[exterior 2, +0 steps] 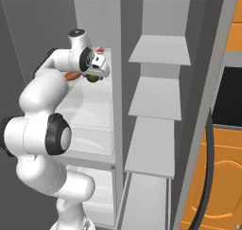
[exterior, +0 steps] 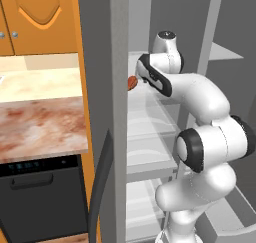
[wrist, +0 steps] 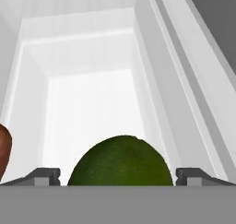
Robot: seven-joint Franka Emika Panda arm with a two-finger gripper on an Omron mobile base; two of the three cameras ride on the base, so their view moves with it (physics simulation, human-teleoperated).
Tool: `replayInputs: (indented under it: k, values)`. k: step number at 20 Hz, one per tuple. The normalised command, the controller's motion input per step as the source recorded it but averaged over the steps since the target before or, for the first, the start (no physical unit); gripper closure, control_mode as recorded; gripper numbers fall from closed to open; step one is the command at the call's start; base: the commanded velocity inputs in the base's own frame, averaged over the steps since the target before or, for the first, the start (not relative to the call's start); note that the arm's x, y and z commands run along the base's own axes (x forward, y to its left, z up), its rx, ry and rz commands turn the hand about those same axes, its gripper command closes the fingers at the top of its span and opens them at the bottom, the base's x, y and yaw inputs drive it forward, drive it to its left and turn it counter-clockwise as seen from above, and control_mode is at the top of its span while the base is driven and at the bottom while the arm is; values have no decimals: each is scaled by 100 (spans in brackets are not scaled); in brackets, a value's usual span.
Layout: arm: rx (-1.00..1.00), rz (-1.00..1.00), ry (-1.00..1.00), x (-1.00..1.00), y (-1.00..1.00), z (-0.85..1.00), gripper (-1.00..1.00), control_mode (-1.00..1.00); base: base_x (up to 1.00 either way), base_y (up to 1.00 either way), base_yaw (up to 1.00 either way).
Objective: Take the sweet potato and lime from the fridge shelf and place them in the freezer drawer to begin freezing them.
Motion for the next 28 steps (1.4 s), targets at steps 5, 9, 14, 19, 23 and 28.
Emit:
replayInputs:
  k: [5, 9, 14, 19, 23, 28]
  values:
    - [0, 0, 0, 5, 0, -28, 100, -100, 0, 0, 0]
    - [0, 0, 0, 0, 0, -16, 100, -100, 0, 0, 0]
    - [0, 0, -1, -12, 0, 0, 100, -100, 0, 0, 0]
    - [0, 9, -25, -96, 1, 4, 100, -100, 0, 0, 0]
    - [2, 15, -35, -100, 14, 31, 100, -100, 0, 0, 0]
    - [1, 8, -12, -100, 6, 33, 100, -100, 0, 0, 0]
